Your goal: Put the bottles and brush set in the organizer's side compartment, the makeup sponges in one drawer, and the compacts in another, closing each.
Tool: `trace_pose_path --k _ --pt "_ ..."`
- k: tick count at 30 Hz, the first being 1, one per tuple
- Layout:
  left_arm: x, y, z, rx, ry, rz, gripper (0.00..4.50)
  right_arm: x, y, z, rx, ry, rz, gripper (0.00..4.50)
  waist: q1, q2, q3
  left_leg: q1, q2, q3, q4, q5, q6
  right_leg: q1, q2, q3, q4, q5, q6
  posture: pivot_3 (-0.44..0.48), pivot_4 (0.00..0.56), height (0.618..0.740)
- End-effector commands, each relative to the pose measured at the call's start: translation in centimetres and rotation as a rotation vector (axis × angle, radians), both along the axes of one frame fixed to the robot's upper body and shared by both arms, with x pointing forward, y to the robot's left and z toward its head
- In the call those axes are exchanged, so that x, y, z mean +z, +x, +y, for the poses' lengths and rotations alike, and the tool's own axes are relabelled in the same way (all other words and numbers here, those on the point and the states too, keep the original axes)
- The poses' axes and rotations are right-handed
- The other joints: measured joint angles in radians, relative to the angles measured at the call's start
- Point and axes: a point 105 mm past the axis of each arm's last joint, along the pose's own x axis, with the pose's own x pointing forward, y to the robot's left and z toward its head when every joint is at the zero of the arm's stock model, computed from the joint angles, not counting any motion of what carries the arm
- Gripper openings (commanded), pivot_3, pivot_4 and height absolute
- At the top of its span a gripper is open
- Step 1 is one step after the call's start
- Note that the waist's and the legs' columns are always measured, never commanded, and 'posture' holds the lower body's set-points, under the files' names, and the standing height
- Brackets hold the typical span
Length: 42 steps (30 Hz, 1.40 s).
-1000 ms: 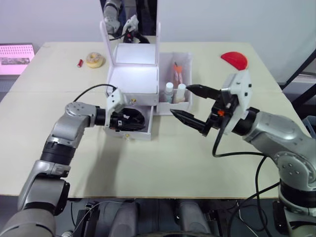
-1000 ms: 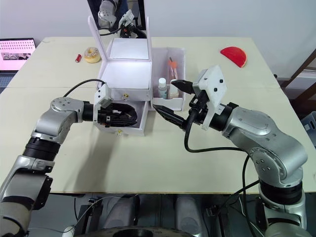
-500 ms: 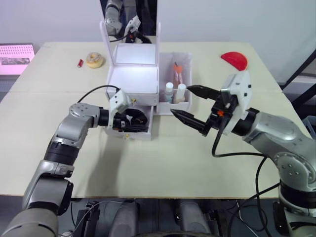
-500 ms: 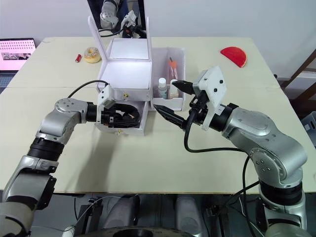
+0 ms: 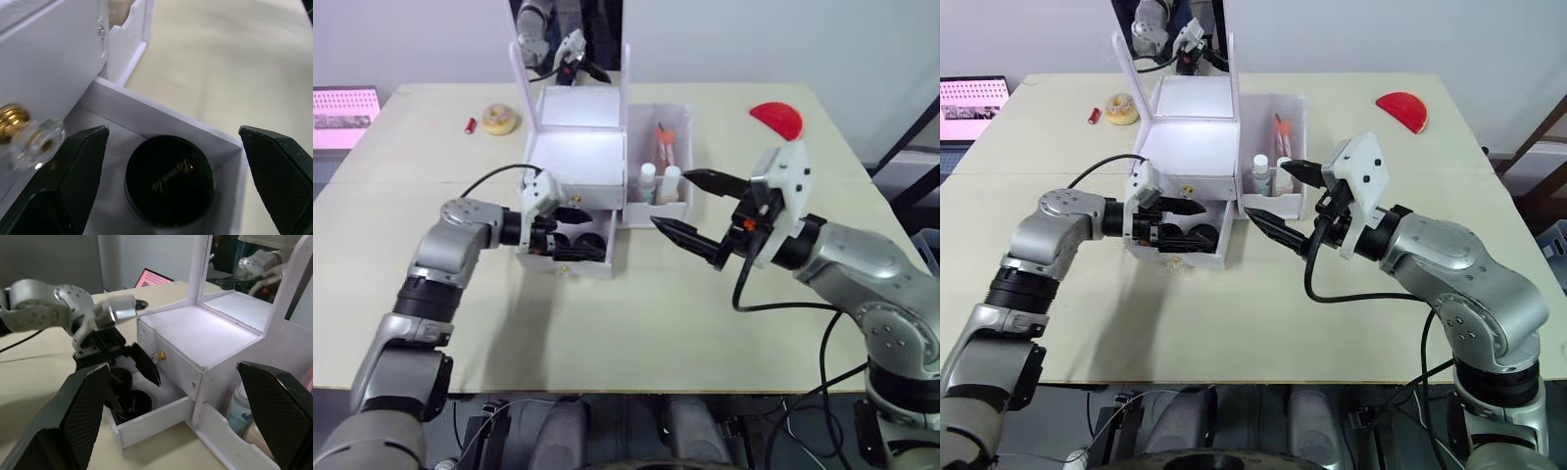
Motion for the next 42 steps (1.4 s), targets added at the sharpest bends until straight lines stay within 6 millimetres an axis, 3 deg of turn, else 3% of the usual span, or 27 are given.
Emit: trace_pose_path --k 1,9,12,14,19,33,42 --pt "2.5 -1.3 1.8 -0.006 -0.061 -0.023 4.49 0.6 -0.6 0.0 0.009 0.003 -0.041 4.5 0.0 0.0 0.0 0.0 0.0 0.0 0.0 0.0 0.0 0.0 0.0 0.0 0.0 0.0 -0.001 0.0 0.15 0.74" --pt "3.5 -2.8 4.9 0.06 -0.085 0.042 4.49 0.4 -0.9 -0.7 0.005 -0.001 -0.036 4.5 0.003 0.0 0.0 0.0 0.0 0.0 0.0 0.0 0.0 0.001 0.0 0.0 0.0 -0.001 -0.001 0.0 0.15 0.74" --pt "3.2 -3.6 6.5 0.054 -0.03 0.061 3.76 0.2 -1.3 -1.3 0.0 -0.017 -0.024 4.5 0.003 0.0 0.0 0.0 0.0 0.0 0.0 0.0 0.0 0.001 0.0 0.0 0.0 -0.001 -0.002 0.0 0.15 0.74" --pt "3.1 -4.4 6.6 0.011 -0.008 0.09 2.85 0.0 -1.4 -1.8 -0.006 -0.031 -0.016 4.5 0.003 0.0 0.0 0.001 0.0 0.0 -0.001 0.0 0.0 0.001 0.0 0.0 0.0 -0.001 -0.002 0.0 0.15 0.74" --pt "1.6 -5.4 6.9 -0.039 0.079 0.121 0.1 -0.2 -1.7 -2.4 -0.016 -0.05 -0.005 4.5 0.003 0.0 0.0 0.001 0.0 0.0 0.0 0.0 0.0 0.001 0.0 0.0 0.0 -0.001 -0.002 0.0 0.15 0.74" --pt "-1.9 -3.5 4.9 0.017 0.213 0.023 0.04 -0.1 -1.9 -2.8 -0.011 -0.066 0.001 4.5 0.003 0.0 0.0 0.0 0.0 0.0 0.001 0.0 0.0 0.001 0.0 0.0 0.0 -0.001 -0.002 0.0 0.15 0.74" --pt "-1.9 -1.3 3.1 0.13 0.123 0.0 0.04 -0.1 -1.8 -2.3 0.016 -0.064 0.007 4.5 0.007 0.0 0.0 0.001 0.0 0.0 0.003 0.0 0.0 0.002 0.0 0.0 0.0 -0.001 -0.002 0.0 0.15 0.74"
